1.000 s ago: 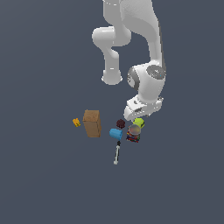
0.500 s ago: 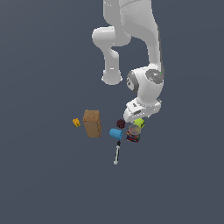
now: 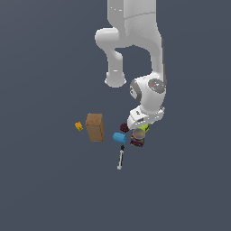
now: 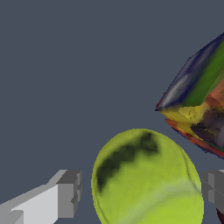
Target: Pick up a designated object from a clutter of objects.
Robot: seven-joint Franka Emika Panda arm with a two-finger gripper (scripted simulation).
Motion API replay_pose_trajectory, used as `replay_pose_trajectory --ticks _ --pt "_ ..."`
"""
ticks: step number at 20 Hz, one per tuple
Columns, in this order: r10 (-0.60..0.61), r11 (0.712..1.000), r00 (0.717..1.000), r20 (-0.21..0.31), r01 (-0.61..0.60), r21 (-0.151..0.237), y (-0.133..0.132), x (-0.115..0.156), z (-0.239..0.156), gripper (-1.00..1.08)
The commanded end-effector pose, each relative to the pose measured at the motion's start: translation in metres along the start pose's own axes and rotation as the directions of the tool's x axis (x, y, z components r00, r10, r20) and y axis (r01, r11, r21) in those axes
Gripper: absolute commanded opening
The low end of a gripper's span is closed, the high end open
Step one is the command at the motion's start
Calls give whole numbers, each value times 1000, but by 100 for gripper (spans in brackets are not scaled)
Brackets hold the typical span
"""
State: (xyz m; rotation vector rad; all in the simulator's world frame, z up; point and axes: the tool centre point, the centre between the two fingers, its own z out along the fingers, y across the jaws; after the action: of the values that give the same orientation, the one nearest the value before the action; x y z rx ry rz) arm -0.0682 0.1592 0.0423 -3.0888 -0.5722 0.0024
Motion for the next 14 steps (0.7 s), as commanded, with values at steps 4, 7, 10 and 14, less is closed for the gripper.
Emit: replay_pose_trajectory --ticks 4,7,10,14 --pt "0 1000 1000 -1 0 0 0 0 1 -100" --pt "0 1000 1000 -1 0 0 0 0 1 -100" --pt "0 1000 1000 -1 0 0 0 0 1 -100" --pt "0 1000 1000 -2 0 -1 0 1 -2 -100"
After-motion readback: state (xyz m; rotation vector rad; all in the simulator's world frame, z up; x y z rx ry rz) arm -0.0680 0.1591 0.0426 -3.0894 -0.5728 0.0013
